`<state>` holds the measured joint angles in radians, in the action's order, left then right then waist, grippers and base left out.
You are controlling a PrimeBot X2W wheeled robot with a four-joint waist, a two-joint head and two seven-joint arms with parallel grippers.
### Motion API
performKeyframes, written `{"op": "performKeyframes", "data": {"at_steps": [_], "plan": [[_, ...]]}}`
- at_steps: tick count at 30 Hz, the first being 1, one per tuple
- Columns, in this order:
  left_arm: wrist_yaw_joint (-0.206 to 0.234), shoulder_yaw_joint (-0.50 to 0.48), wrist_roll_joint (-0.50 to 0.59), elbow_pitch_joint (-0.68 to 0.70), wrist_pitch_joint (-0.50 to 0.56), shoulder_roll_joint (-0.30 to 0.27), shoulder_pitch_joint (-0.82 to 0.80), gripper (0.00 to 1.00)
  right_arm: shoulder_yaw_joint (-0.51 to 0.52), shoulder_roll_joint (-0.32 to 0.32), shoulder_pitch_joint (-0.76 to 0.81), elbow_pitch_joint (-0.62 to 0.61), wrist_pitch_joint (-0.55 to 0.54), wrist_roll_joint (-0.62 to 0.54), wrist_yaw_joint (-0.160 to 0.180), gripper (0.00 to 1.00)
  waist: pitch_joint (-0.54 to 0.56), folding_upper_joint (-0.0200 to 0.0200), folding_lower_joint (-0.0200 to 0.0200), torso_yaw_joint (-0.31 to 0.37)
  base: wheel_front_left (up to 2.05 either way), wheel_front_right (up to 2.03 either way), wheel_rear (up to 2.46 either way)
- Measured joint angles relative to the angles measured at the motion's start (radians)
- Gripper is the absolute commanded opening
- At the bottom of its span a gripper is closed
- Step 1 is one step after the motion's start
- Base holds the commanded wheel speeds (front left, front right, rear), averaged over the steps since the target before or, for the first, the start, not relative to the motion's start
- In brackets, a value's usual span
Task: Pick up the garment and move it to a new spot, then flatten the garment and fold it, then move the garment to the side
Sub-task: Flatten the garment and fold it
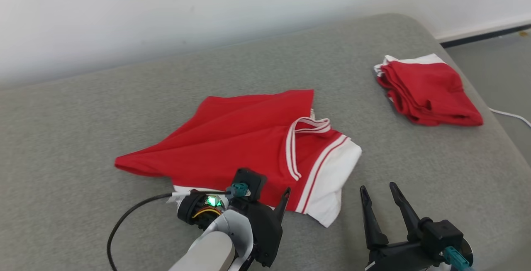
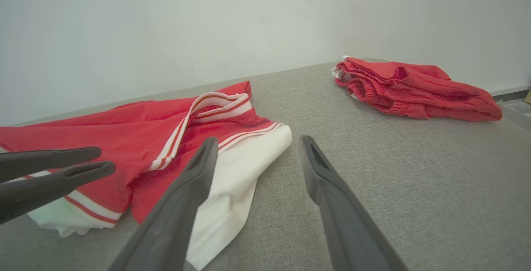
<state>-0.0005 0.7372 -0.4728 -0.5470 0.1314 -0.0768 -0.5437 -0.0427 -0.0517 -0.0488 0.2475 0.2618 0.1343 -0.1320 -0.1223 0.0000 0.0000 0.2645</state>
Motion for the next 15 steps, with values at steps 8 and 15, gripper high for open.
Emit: {"op": "performKeyframes", "data": {"at_steps": [8, 15], "plan": [[0.029, 0.020, -0.005, -0.100, 0.042, 0.016, -0.057, 1.00, 0.004, 0.000, -0.002, -0.007, 0.000, 0.026, 0.000, 1.00, -0.030, 0.0000, 0.0000, 0.078, 0.00, 0.00, 0.00], [0.062, 0.027, 0.005, -0.156, 0.040, 0.018, -0.092, 0.35, 0.008, 0.000, -0.004, -0.009, 0.000, 0.036, 0.000, 1.00, -0.054, 0.0000, 0.0000, 0.107, 0.00, 0.00, 0.00]]}}
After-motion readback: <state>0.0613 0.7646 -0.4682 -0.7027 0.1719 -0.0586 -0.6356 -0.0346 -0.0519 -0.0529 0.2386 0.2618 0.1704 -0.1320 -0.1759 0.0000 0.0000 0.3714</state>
